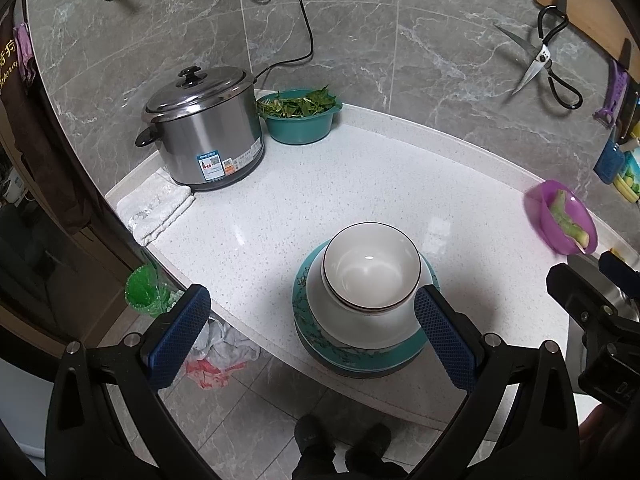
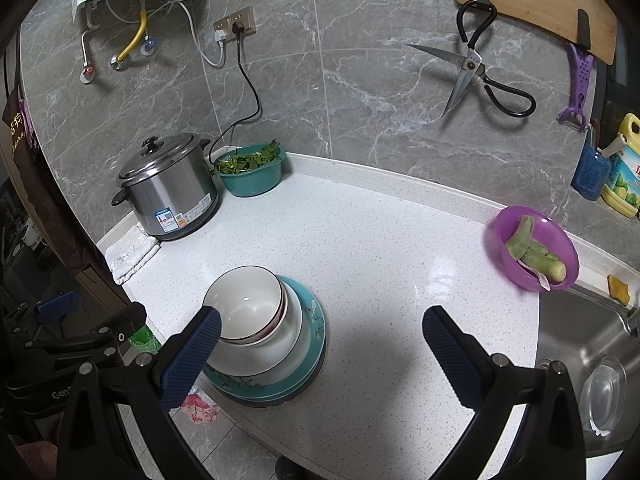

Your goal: Organize plates and bowls

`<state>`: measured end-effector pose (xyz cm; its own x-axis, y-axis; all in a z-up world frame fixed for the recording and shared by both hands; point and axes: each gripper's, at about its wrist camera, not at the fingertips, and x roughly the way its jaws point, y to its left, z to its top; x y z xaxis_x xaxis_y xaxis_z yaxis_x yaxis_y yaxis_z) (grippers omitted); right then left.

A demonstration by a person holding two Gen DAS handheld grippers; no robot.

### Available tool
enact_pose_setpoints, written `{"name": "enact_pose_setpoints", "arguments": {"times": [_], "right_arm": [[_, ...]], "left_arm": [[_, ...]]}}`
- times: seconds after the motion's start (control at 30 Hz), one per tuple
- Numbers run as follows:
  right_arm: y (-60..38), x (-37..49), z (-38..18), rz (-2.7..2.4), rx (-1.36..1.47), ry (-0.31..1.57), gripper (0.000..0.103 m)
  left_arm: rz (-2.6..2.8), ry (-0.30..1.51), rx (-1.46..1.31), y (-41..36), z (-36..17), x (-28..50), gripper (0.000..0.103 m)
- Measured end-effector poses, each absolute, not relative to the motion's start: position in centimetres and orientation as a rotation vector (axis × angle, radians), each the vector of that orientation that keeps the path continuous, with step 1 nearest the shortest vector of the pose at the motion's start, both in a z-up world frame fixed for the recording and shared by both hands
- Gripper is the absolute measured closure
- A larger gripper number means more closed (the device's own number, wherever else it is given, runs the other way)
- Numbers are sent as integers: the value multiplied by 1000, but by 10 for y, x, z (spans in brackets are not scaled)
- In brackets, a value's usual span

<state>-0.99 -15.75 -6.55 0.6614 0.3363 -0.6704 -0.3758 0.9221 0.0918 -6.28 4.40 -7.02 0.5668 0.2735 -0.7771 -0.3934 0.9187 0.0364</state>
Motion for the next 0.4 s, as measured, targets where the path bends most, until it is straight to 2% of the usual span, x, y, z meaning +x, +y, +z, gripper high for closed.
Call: {"name": "enact_pose_setpoints", "arguments": {"times": [0.4], "right_arm": [[-157, -10, -66, 403, -57, 747, 0]], "left_arm": [[387, 888, -144, 44, -73, -59, 0]]}}
